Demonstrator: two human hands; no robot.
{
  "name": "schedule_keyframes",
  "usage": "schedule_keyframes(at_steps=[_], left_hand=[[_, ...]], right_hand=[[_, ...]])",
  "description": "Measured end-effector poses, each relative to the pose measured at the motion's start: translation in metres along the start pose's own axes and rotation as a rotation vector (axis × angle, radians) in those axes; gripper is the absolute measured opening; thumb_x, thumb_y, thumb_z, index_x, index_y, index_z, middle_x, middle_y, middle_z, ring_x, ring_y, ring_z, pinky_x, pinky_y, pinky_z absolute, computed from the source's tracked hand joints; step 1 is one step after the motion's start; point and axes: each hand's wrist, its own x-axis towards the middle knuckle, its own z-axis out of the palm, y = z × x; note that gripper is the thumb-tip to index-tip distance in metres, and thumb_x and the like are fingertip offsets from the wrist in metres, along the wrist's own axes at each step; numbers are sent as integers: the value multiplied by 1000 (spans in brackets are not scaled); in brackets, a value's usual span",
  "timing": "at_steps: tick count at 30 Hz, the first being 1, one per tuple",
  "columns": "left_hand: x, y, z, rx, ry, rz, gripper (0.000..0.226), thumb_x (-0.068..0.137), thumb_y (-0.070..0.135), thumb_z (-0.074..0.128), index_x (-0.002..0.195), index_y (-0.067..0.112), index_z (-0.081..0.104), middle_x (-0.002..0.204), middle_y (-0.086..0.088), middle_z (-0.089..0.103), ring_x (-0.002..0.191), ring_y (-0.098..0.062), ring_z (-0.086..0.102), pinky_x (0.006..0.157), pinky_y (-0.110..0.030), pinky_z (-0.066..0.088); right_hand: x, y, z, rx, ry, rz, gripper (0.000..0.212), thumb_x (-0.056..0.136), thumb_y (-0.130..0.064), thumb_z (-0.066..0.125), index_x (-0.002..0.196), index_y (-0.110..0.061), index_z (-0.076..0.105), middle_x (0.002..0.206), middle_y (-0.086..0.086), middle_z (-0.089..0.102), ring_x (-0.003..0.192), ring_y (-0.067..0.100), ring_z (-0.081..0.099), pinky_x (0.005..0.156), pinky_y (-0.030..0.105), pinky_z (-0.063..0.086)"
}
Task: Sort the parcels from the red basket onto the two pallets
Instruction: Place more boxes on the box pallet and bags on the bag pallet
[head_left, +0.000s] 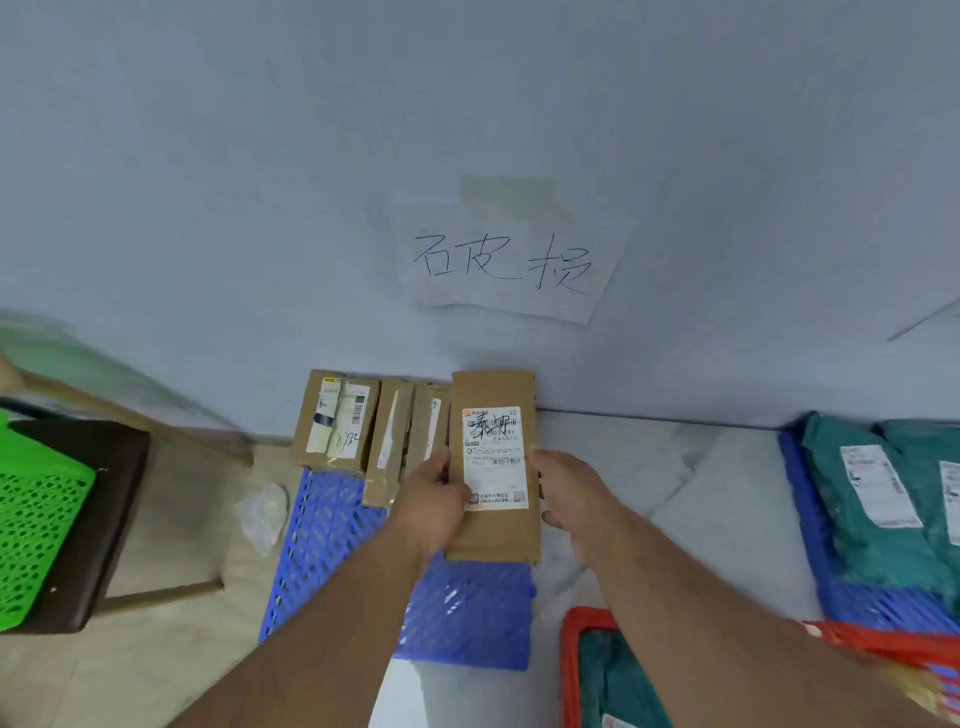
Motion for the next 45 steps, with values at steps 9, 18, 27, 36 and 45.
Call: schedule_keyframes(at_steps=[9,18,27,36,45], left_hand=[[64,-18,4,96,-47,-58,57,87,3,54,133,34,65,114,12,78,104,-15,74,95,-43,61],[98,-33,0,65,-26,-103,73,79,16,61,150,32,53,131,9,72,115,-16,70,104,-43,56],[83,-19,-3,67,-42,-134,78,97,8,60,165,27,28,149,7,57,128,-19,59,111,-39,48],[-6,8,23,-8,20,-51,52,104,13,58,153,27,49,136,12,64,98,-2,62,83,-22,47],[-133,9,93,-66,69,62,58,105,13,57,160,22,40,153,9,48,125,-13,50,95,-27,36]], right_hand=[[60,10,13,-3,-6,89,28,112,-34,45,92,-28,63,111,3,73,91,14,64,106,42,53],[79,11,21,39,-39,121,28,112,-36,46,91,-30,64,120,4,76,115,26,72,111,50,54],[65,2,20,18,-11,133,32,111,-34,46,126,-17,69,112,-1,73,116,24,68,116,49,50],[-18,2,-36,205,31,101,31,110,-40,55,139,-29,59,153,9,58,139,27,58,119,44,46],[-131,71,-144,364,30,-26,53,110,-39,57,158,-18,47,157,-2,54,142,20,55,112,38,46]])
